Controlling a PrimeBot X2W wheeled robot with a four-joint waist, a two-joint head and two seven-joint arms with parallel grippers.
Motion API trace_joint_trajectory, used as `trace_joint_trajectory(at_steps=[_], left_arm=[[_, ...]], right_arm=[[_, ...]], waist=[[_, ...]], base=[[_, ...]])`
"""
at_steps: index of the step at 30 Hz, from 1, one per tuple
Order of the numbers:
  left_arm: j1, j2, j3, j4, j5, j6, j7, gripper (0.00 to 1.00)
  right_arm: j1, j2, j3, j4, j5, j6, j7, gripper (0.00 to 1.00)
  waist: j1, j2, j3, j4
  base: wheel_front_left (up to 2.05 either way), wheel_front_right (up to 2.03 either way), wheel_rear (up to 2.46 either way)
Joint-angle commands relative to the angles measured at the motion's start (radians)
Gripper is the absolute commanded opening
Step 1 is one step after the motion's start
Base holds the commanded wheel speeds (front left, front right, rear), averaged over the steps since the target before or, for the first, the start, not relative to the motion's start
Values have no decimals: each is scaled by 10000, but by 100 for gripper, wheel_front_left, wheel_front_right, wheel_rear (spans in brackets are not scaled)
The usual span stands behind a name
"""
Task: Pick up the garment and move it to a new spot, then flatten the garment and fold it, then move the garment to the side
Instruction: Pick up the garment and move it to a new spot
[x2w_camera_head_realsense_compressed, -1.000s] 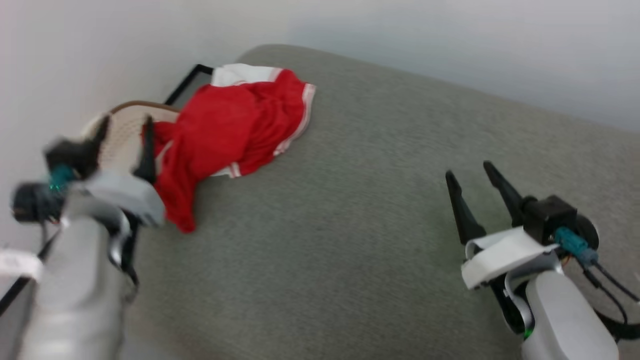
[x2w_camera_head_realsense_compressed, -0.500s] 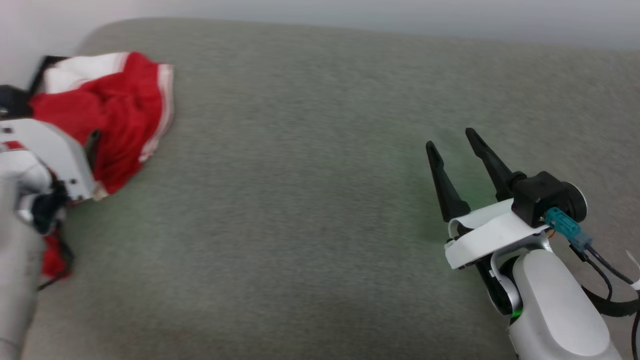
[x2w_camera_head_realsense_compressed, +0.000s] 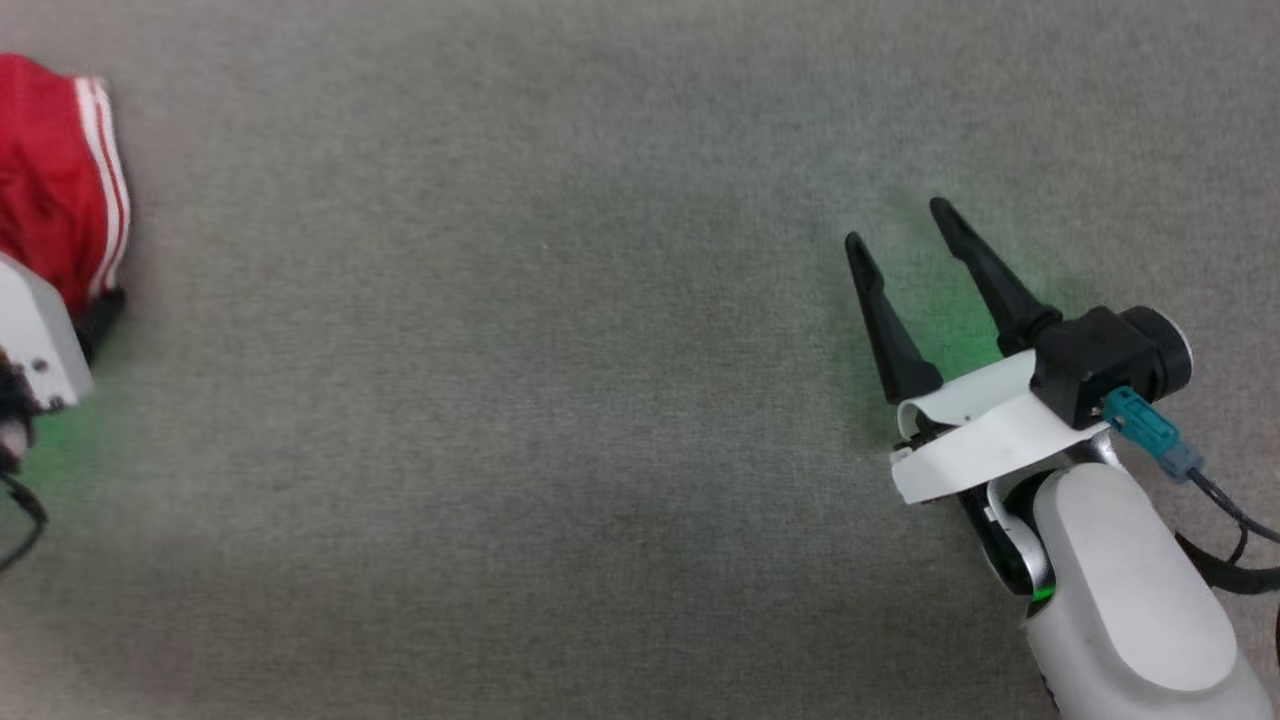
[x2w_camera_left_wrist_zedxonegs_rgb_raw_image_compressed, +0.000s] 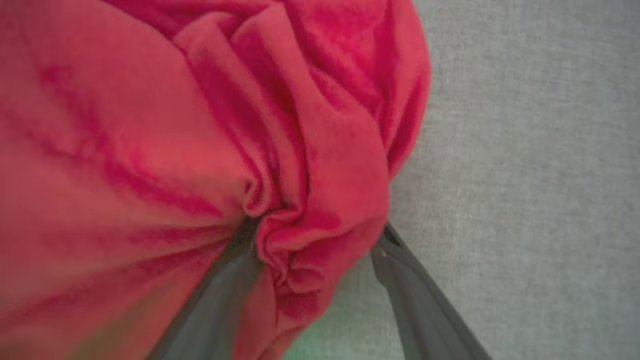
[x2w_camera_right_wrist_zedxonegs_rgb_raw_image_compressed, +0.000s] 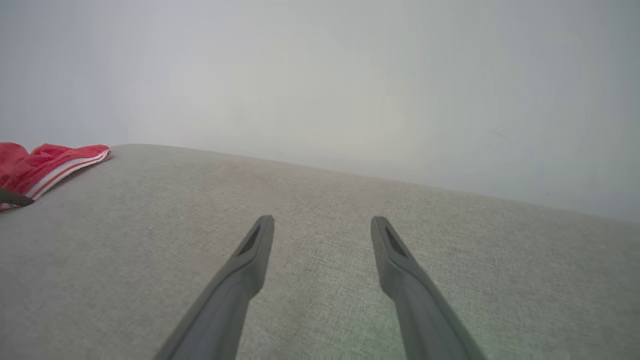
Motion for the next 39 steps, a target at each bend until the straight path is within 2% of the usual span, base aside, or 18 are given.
trace_joint_trajectory(at_steps=[1,3,4,5,6,7,9,15,18,27,34,39], left_arm=[[86,-336,-389,201,-134,-22,13,100],[45,-463,-577,384,-274,-23,-74,100],[53,-543,-706,443,-320,-23,-109,85],[44,-593,-822,534,-358,-23,-167,47],[45,-624,-937,638,-377,-22,-254,4],[60,-609,-1067,681,-343,-23,-383,0],[53,-576,-1176,727,-304,-23,-581,0],[-355,-304,-1665,1089,21,-37,-2027,0],[-618,-373,-1950,1038,171,-34,-2803,0],[-1776,-159,-3878,-450,893,-19,-3915,0],[-3202,-586,-5440,-1906,1161,-9,-4110,0],[-4357,-1487,-6805,-3051,1152,-9,-4391,0]], right_arm=[[-203,17,30,-167,-92,2,6,100],[-191,31,107,-270,-180,2,9,100],[-184,43,167,-295,-203,2,14,100],[-188,49,210,-328,-211,2,15,100],[-181,62,233,-358,-208,2,24,100],[-173,71,253,-375,-203,2,35,100],[-165,79,266,-376,-205,2,23,100],[101,114,247,-128,-31,2,17,100],[336,127,124,88,195,2,5,100],[838,371,-534,87,493,2,-22,100],[1288,539,-1230,-314,761,2,-6,100],[1528,624,-1965,-733,884,2,-5,100]], waist=[[0,0,724,-370],[0,0,779,-350],[0,0,770,-337],[0,0,733,-314],[0,0,668,-293],[0,0,598,-276],[0,0,515,-245],[0,0,-330,11],[0,0,-919,179],[0,0,-1866,-34],[0,0,-1959,-803],[0,0,-1653,-1408]], base=[[0,0,0],[0,0,0],[0,0,0],[0,0,0],[0,0,0],[0,0,0],[0,0,0],[0,0,0],[0,0,0],[0,0,0],[0,0,0],[0,0,0]])
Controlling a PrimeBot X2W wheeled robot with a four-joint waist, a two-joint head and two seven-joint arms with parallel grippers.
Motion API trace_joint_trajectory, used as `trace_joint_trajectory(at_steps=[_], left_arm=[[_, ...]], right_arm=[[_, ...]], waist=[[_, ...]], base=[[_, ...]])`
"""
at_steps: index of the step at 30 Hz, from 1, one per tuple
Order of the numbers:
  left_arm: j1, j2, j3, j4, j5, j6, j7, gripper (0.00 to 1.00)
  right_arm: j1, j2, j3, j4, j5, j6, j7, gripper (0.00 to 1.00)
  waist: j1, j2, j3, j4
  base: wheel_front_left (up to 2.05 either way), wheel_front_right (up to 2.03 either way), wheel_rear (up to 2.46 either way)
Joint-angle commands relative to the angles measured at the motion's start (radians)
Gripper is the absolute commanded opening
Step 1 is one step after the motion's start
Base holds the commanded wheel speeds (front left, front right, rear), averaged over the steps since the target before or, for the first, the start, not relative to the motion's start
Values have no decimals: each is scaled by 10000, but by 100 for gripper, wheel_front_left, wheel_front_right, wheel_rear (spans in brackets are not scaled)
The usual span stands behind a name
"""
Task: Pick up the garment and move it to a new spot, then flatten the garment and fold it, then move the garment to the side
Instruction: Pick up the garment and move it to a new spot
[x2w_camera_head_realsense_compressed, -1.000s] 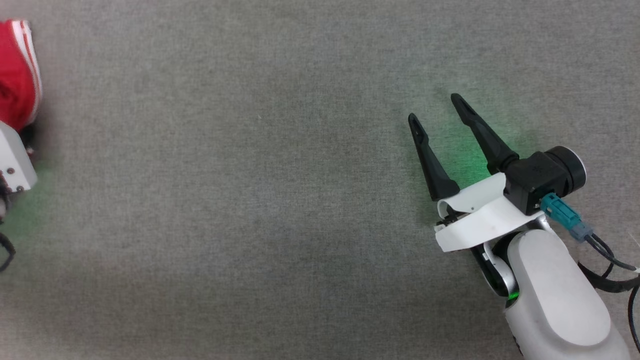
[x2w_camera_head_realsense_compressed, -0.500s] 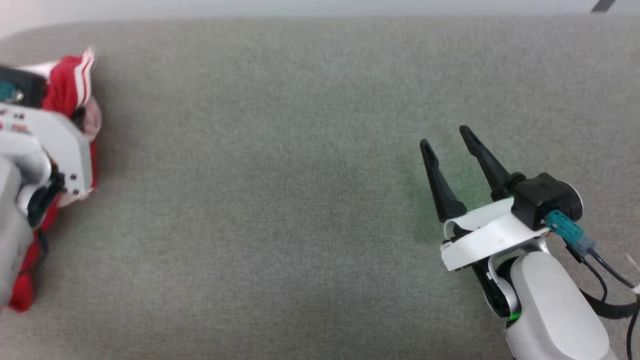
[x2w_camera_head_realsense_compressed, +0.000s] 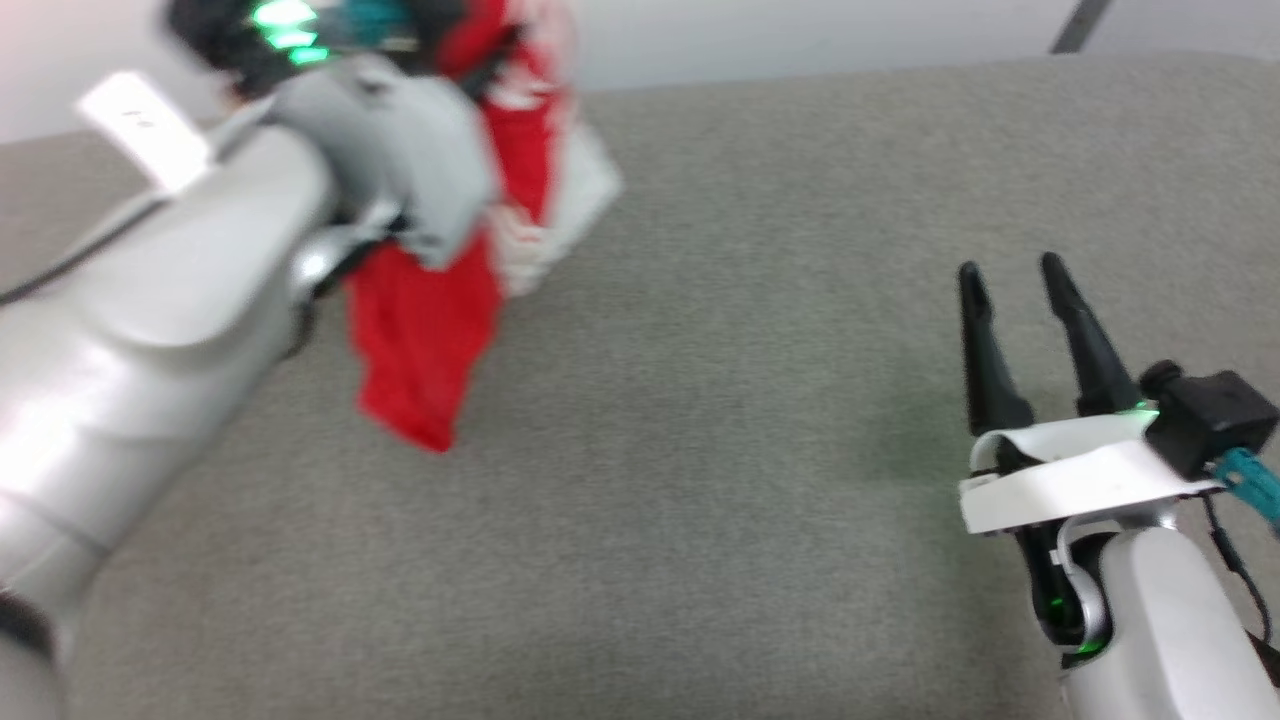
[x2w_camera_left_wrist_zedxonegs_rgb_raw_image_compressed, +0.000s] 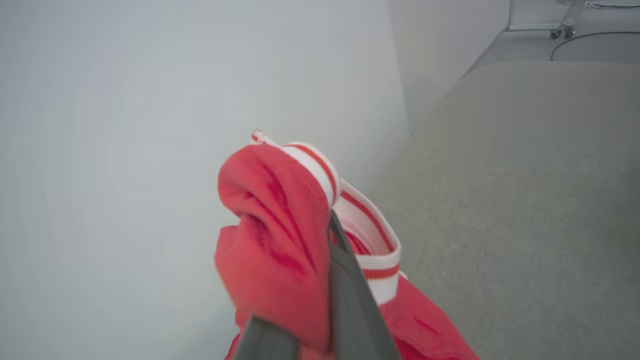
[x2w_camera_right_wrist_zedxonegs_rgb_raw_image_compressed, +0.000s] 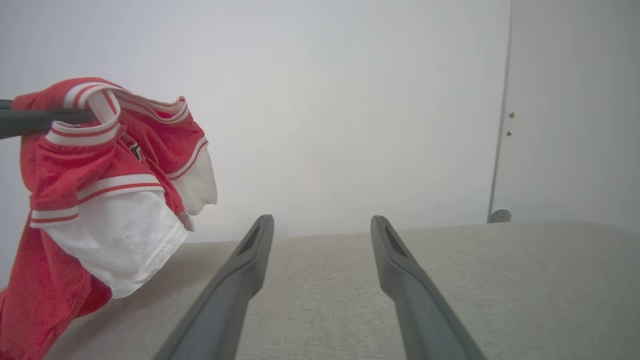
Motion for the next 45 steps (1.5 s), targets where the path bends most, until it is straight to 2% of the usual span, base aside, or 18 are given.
trace_joint_trajectory(at_steps=[1,6,9,12,17,21,24,36,39,40,41,42,45], left_arm=[[-332,-310,-451,-228,51,10,-180,0],[-508,-1479,-1313,-1045,668,10,-605,0],[614,-1669,-1341,-2105,1693,19,173,0],[1443,-1283,-1297,-3325,2157,16,1292,0],[2422,-42,-1326,-5289,1663,16,3641,0],[2511,644,-1335,-5989,1469,16,4747,0],[2433,850,-1343,-5803,1397,16,5017,0],[2862,1002,-1530,-4052,762,19,6068,1],[2877,1042,-1543,-4001,638,21,5624,41],[2824,1026,-1535,-3987,563,21,5406,61],[2751,1013,-1518,-3958,452,22,5165,92],[2645,995,-1498,-3893,212,22,4821,100],[2309,945,-1419,-3785,-379,21,3826,100]], right_arm=[[113,36,-217,-151,51,2,-7,100],[154,59,-963,-617,258,2,-8,100],[267,63,-1209,-828,492,2,-8,100],[296,69,-1319,-965,665,2,-8,100],[454,68,-1327,-994,1079,2,-8,100],[420,68,-1035,-938,1337,2,-9,100],[277,70,-815,-965,1591,2,-9,100],[-54,69,-531,-1027,2056,2,-9,100],[-58,68,-605,-968,2013,2,-9,100],[-34,69,-599,-936,1948,2,-9,100],[-4,68,-591,-900,1881,2,-9,100],[36,66,-606,-851,1796,2,-9,100],[157,60,-707,-728,1558,2,-9,100]], waist=[[0,-1,351,-625],[0,-1,777,-1170],[0,-1,908,-1487],[0,-1,996,-1758],[0,-1,1131,-2039],[0,-1,1365,-2238],[0,-1,1624,-2425],[0,-1,2405,-3001],[0,-1,2288,-2874],[0,-1,2196,-2785],[0,-1,2095,-2679],[0,-1,1964,-2554],[0,-1,1570,-2125]], base=[[0,0,0],[0,0,0],[0,0,0],[0,0,0],[0,0,0],[0,0,0],[0,0,0],[0,0,0],[0,0,0],[0,0,0],[0,0,0],[0,0,0],[0,0,0]])
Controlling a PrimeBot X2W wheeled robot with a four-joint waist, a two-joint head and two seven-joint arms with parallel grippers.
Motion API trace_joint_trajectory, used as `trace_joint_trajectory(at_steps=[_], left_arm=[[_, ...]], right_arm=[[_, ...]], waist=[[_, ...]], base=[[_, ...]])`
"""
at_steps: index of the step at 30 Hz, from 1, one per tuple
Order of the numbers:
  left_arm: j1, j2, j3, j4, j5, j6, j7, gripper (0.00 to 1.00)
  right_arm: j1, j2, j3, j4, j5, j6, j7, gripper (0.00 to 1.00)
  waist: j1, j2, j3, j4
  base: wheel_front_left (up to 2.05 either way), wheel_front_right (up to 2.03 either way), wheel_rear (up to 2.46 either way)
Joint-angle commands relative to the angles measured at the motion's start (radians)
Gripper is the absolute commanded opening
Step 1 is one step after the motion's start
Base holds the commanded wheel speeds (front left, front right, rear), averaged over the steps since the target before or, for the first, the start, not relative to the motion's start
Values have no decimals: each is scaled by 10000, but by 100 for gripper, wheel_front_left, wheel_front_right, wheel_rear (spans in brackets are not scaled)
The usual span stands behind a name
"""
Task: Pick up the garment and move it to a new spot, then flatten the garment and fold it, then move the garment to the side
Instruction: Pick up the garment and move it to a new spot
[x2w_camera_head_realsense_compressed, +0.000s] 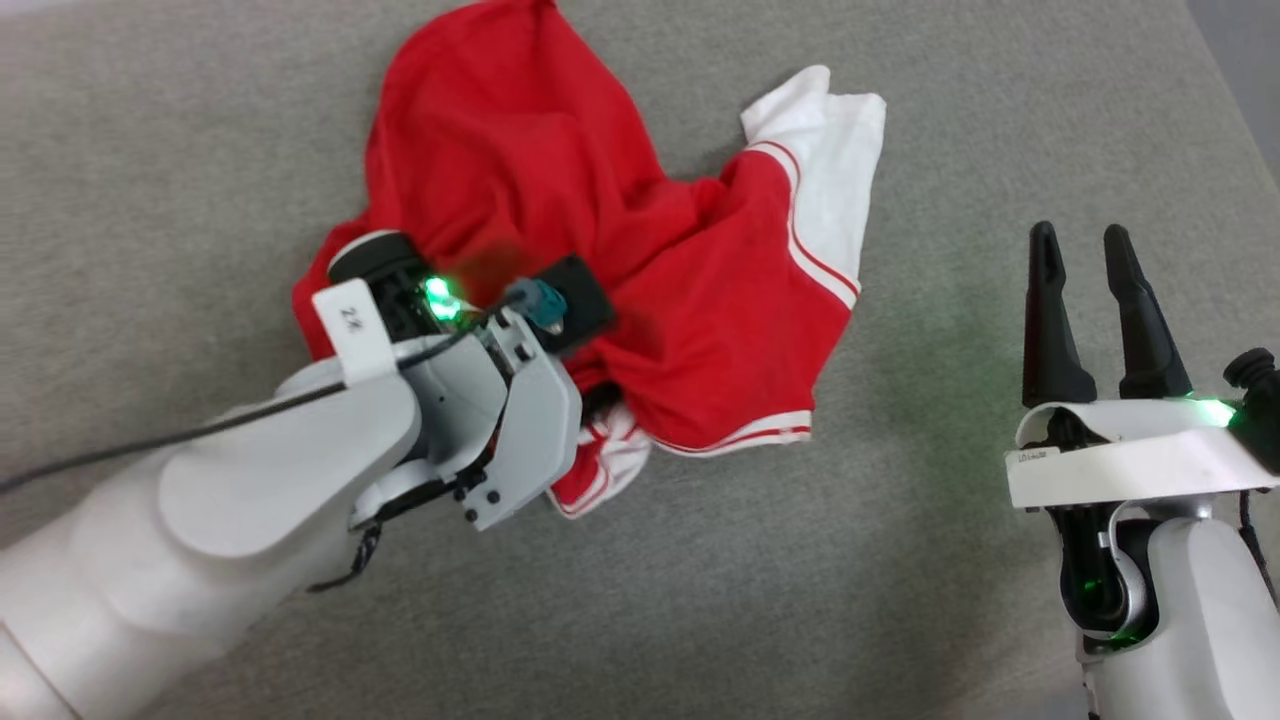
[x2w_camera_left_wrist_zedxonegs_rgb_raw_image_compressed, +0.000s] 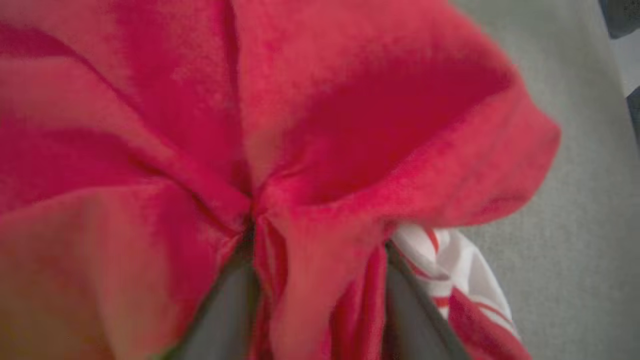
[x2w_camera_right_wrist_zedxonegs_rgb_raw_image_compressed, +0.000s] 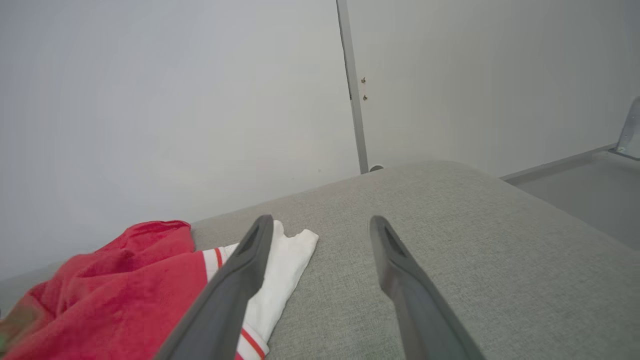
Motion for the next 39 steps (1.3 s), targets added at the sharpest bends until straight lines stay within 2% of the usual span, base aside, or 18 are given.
trace_joint_trajectory(at_steps=[1,2,7,13,22,26,28,33,39], left_arm=[[116,-2,-166,290,-316,34,-412,100],[116,-2,-166,290,-316,34,-412,100],[-30,-213,-104,260,-1312,31,-1681,100],[732,-240,-109,251,-2209,31,-2959,100],[3085,-325,-92,1867,-3742,27,-6018,100],[3935,-505,330,2825,-4173,27,-6582,100],[4304,-618,970,3233,-4010,27,-6642,100],[5829,-974,3563,3798,-2664,30,-6626,100],[7700,-1321,6861,3219,-586,406,-6630,100]], right_arm=[[151,8,-134,102,-261,2,-7,100],[151,8,-134,102,-261,2,-7,100],[437,1,-354,384,-812,2,-7,100],[933,2,-647,784,-1416,2,-7,100],[1775,-243,-887,1317,-1785,2,-7,100],[2145,-405,-1067,1400,-1877,2,-9,100],[2303,-513,-1138,1443,-1929,2,-7,100],[2747,-709,-1148,1488,-1906,2,-7,100],[3132,-901,-1172,1300,-1867,2,-7,100]], waist=[[0,0,-813,852],[0,0,-813,852],[0,0,-1642,1832],[0,0,-2614,2935],[0,0,-3521,4126],[0,0,-3767,4495],[0,0,-3873,4618],[0,0,-4325,4685],[0,0,-4785,4412]], base=[[0,0,0],[0,0,0],[0,0,0],[0,0,0],[0,0,0],[0,0,0],[0,0,0],[0,0,0],[0,0,0]])
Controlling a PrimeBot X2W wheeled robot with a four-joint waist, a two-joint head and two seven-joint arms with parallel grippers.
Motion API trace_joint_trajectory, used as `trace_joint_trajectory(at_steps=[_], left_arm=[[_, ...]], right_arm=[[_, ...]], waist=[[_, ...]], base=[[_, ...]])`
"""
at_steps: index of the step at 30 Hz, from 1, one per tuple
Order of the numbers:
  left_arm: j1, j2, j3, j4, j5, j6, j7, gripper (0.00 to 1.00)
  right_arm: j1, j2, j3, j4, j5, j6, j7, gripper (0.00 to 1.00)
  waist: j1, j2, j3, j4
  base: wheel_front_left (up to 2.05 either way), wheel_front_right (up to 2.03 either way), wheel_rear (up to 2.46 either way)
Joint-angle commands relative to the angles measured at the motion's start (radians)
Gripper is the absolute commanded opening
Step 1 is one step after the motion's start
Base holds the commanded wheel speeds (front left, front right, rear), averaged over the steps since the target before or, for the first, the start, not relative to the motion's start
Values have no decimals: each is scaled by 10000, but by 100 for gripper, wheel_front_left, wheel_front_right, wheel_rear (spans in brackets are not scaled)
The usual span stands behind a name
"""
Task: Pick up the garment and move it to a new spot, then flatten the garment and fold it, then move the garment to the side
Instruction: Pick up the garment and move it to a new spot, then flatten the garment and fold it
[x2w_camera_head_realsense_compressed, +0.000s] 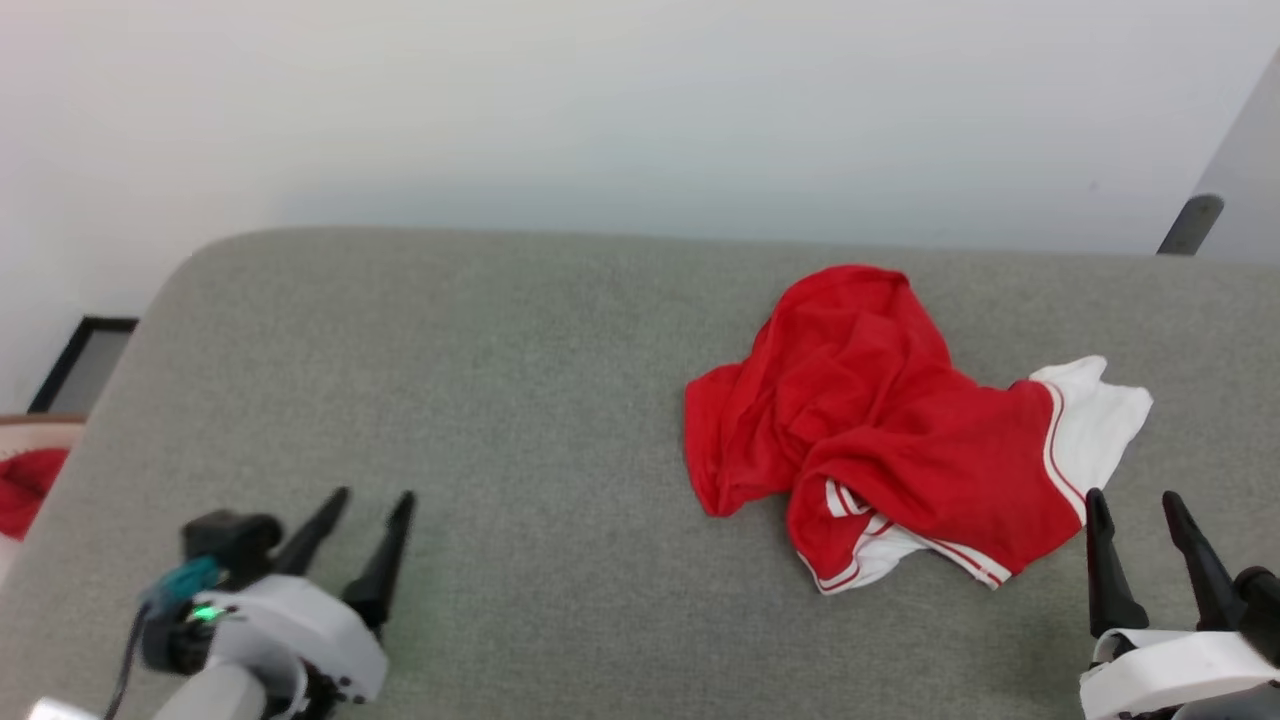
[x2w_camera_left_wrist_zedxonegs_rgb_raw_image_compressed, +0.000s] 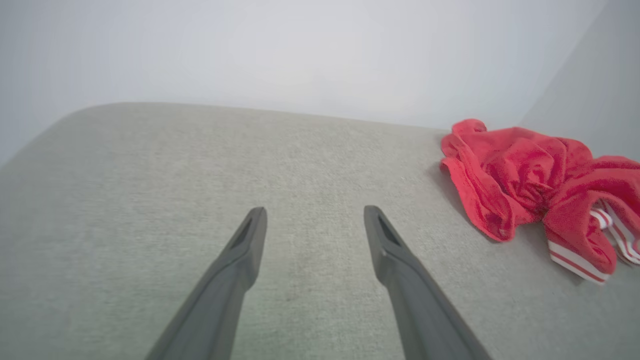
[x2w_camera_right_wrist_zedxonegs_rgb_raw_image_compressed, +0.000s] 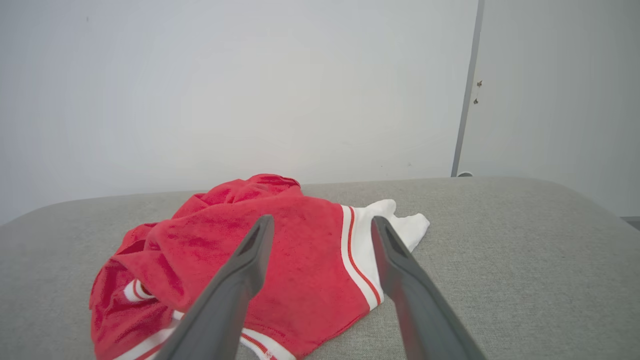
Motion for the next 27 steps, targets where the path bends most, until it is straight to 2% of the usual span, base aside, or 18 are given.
trace_joint_trajectory(at_steps=[1,6,10,18,27], left_arm=[[465,-141,687,-282,558,183,2,100],[1519,-651,2764,-1187,2240,385,1,100],[2017,-1004,3712,-1688,3352,275,1,100],[2670,-1669,4905,-2154,4333,-82,0,100],[2737,-1975,5291,-1768,4836,-282,0,100]], right_arm=[[112,-24,-55,-96,75,2,-7,100],[18,-39,-35,-373,120,2,-7,100],[-64,44,-21,-761,122,2,-9,100],[280,250,-80,-1200,53,2,-7,100],[266,345,-102,-1150,87,2,-7,100]], waist=[[0,0,-354,-87],[0,0,-459,-296],[0,0,-530,-409],[0,0,-558,-501],[0,0,-464,-539]], base=[[0,0,0],[0,0,0],[0,0,0],[0,0,0],[0,0,0]])
